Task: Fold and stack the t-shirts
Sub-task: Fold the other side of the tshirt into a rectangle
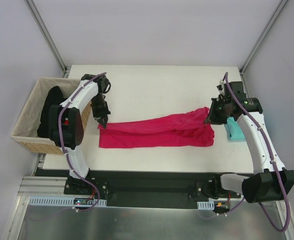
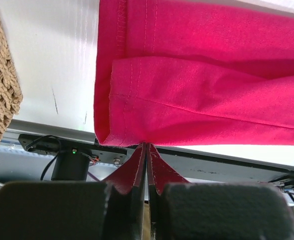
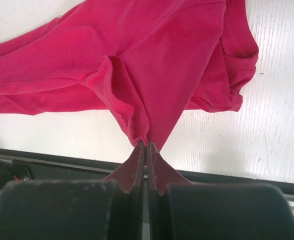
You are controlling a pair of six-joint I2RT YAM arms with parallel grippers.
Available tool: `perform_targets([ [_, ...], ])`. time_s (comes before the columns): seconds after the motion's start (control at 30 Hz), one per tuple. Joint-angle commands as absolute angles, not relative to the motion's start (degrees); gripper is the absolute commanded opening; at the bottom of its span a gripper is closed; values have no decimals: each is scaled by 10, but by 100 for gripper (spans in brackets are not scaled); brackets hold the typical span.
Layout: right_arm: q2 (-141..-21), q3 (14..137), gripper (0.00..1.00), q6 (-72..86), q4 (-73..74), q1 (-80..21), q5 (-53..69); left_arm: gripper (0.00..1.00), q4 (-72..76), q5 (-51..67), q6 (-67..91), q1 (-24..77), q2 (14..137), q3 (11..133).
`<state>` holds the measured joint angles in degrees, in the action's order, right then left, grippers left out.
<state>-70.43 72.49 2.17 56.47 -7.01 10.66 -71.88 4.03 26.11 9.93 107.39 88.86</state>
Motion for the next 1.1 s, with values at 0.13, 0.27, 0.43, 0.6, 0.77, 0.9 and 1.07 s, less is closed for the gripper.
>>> perform_targets([
  [0.13, -687, 777, 1, 11, 632, -74, 93, 0, -751, 24, 254, 112, 1044, 875],
  [0.27, -688, 787, 1, 11, 649, -73, 90, 0, -753, 25, 254, 117, 1042, 867],
  [0.43, -693, 782, 1, 12, 660, -75, 92, 0, -755, 20, 252, 120, 1044, 869],
  [0.6, -699, 786, 1, 11, 673, -75, 91, 0, -759, 18, 254, 124, 1044, 869],
  [0.77, -713, 799, 1, 4, 693, -75, 94, 0, -766, 16, 255, 126, 1042, 865],
  [0.9, -719, 810, 1, 4, 710, -75, 91, 0, -767, 14, 256, 127, 1034, 857],
  [1.07, -728, 822, 1, 4, 731, -75, 84, 0, -767, 14, 259, 129, 1030, 843],
])
